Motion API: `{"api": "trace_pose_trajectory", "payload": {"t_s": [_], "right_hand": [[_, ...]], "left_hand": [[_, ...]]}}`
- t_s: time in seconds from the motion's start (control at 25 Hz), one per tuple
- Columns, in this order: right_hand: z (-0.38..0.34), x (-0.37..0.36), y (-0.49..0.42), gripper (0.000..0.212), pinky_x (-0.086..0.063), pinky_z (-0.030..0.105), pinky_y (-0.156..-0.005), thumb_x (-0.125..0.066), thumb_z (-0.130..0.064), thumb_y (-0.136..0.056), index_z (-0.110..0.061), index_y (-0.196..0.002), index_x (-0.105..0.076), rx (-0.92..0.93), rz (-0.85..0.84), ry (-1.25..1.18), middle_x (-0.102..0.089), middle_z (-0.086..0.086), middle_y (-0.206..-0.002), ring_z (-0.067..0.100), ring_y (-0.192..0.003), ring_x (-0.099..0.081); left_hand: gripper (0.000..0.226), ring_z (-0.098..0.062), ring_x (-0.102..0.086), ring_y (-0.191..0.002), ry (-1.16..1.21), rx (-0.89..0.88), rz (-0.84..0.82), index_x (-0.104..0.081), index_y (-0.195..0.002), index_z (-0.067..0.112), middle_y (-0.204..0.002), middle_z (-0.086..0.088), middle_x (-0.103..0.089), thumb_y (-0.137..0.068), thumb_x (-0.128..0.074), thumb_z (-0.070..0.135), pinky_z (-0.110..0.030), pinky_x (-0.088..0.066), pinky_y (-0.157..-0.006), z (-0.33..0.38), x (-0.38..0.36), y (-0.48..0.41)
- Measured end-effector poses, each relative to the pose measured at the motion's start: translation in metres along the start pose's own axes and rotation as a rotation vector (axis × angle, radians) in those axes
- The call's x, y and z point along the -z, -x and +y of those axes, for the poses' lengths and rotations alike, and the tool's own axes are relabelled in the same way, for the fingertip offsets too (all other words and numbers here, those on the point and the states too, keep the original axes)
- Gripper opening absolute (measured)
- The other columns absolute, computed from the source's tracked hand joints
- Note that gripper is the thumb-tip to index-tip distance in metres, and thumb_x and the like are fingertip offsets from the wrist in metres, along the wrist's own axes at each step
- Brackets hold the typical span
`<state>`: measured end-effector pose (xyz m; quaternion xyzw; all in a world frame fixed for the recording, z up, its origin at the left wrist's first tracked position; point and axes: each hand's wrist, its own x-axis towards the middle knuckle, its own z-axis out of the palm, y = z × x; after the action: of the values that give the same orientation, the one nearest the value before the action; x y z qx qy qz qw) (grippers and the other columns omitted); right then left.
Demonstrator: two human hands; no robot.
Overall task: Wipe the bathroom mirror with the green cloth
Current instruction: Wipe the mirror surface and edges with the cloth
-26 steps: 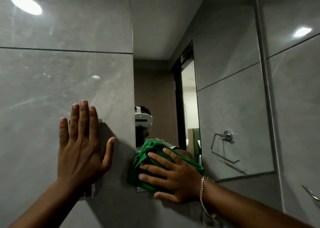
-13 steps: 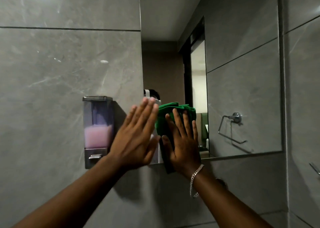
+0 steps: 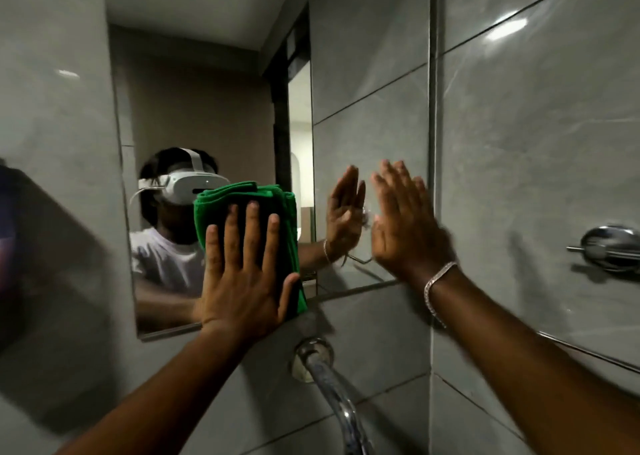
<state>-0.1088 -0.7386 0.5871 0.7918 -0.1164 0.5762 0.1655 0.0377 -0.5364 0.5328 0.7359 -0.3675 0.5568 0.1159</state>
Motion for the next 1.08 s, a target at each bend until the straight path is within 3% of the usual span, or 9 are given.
{"api": "trace_pose_trajectory", "payload": {"t_s": [0.28, 0.48, 0.6, 0.72, 0.8, 0.92, 0.96, 1.04, 1.08], "right_hand": [[0.105, 0.069, -0.062, 0.073, -0.002, 0.055, -0.12, -0.049, -0.036, -0.089, -0.004, -0.149, -0.024, -0.034, -0.123, 0.597, -0.013, 0.019, -0.163, 0.034, -0.151, -0.005], [0.135, 0.087, -0.073, 0.073, -0.002, 0.055, -0.122, -0.046, -0.037, -0.089, -0.002, -0.149, -0.022, 0.061, -0.261, 0.882, -0.015, 0.02, -0.162, 0.035, -0.151, -0.007], [0.135, 0.09, -0.074, 0.075, -0.001, 0.054, -0.122, -0.043, -0.041, -0.09, -0.002, -0.149, -0.022, 0.091, -0.297, 0.924, -0.016, 0.02, -0.162, 0.034, -0.151, -0.008], [0.131, 0.093, -0.073, 0.073, -0.001, 0.055, -0.122, -0.04, -0.04, -0.092, 0.0, -0.15, -0.019, 0.085, -0.296, 0.903, -0.014, 0.022, -0.162, 0.036, -0.151, -0.007], [0.127, 0.097, -0.071, 0.07, -0.002, 0.056, -0.122, -0.038, -0.036, -0.094, 0.0, -0.15, -0.017, 0.091, -0.301, 0.862, -0.012, 0.022, -0.162, 0.037, -0.151, -0.005], [0.121, 0.096, -0.059, 0.067, -0.012, 0.056, -0.122, -0.046, -0.031, -0.09, 0.0, -0.147, -0.028, 0.115, -0.304, 0.866, -0.024, 0.023, -0.158, 0.038, -0.148, -0.016], [0.123, 0.099, -0.063, 0.066, -0.017, 0.056, -0.12, -0.051, -0.031, -0.086, -0.001, -0.143, -0.037, 0.111, -0.245, 0.854, -0.033, 0.023, -0.154, 0.038, -0.146, -0.025], [0.123, 0.098, -0.063, 0.063, -0.021, 0.052, -0.113, -0.054, -0.033, -0.081, -0.001, -0.135, -0.052, 0.11, -0.206, 0.821, -0.048, 0.021, -0.145, 0.036, -0.139, -0.04], [0.125, 0.1, -0.068, 0.063, -0.022, 0.051, -0.11, -0.053, -0.036, -0.08, -0.001, -0.132, -0.054, 0.099, -0.207, 0.818, -0.05, 0.02, -0.144, 0.035, -0.137, -0.043]], "left_hand": [[0.082, -0.045, -0.013, -0.145, 0.083, -0.2, -0.026, -0.022, -0.149, 0.004, -0.157, -0.025, -0.015, -0.085, -0.041, 0.052, -0.058, -0.006, -0.117, 0.078, -0.017, -0.037], [0.078, -0.043, -0.013, -0.144, 0.117, -0.361, -0.043, -0.028, -0.146, 0.003, -0.155, -0.025, -0.022, -0.086, -0.046, 0.049, -0.059, -0.009, -0.117, 0.133, -0.032, -0.066], [0.073, -0.042, -0.012, -0.142, 0.038, -0.461, -0.075, -0.028, -0.147, 0.006, -0.155, -0.022, -0.023, -0.09, -0.038, 0.051, -0.058, -0.007, -0.116, 0.149, -0.036, -0.083], [0.07, -0.042, -0.004, -0.143, -0.015, -0.565, -0.066, -0.015, -0.149, 0.006, -0.158, -0.022, -0.012, -0.094, -0.016, 0.047, -0.056, 0.0, -0.113, 0.151, -0.043, -0.104], [0.07, -0.039, -0.015, -0.144, -0.065, -0.658, 0.009, -0.023, -0.148, 0.01, -0.157, -0.017, -0.02, -0.09, -0.009, 0.045, -0.054, -0.007, -0.114, 0.151, -0.046, -0.12], [0.062, -0.023, -0.056, -0.125, -0.051, -0.752, -0.159, -0.06, -0.127, 0.025, -0.135, 0.0, -0.06, -0.08, -0.041, 0.06, -0.048, -0.037, -0.11, 0.156, -0.032, -0.146], [0.059, -0.02, -0.06, -0.121, -0.08, -0.736, -0.102, -0.064, -0.123, 0.028, -0.13, 0.003, -0.065, -0.077, -0.049, 0.061, -0.046, -0.04, -0.109, 0.16, -0.025, -0.172], [0.055, -0.021, -0.054, -0.128, -0.01, -0.701, -0.088, -0.059, -0.128, 0.027, -0.137, 0.0, -0.059, -0.083, -0.04, 0.052, -0.046, -0.031, -0.11, 0.158, -0.011, -0.201], [0.057, -0.027, -0.037, -0.14, 0.014, -0.712, -0.002, -0.046, -0.139, 0.022, -0.15, -0.005, -0.043, -0.09, -0.032, 0.045, -0.048, -0.016, -0.114, 0.158, -0.009, -0.221]]}}
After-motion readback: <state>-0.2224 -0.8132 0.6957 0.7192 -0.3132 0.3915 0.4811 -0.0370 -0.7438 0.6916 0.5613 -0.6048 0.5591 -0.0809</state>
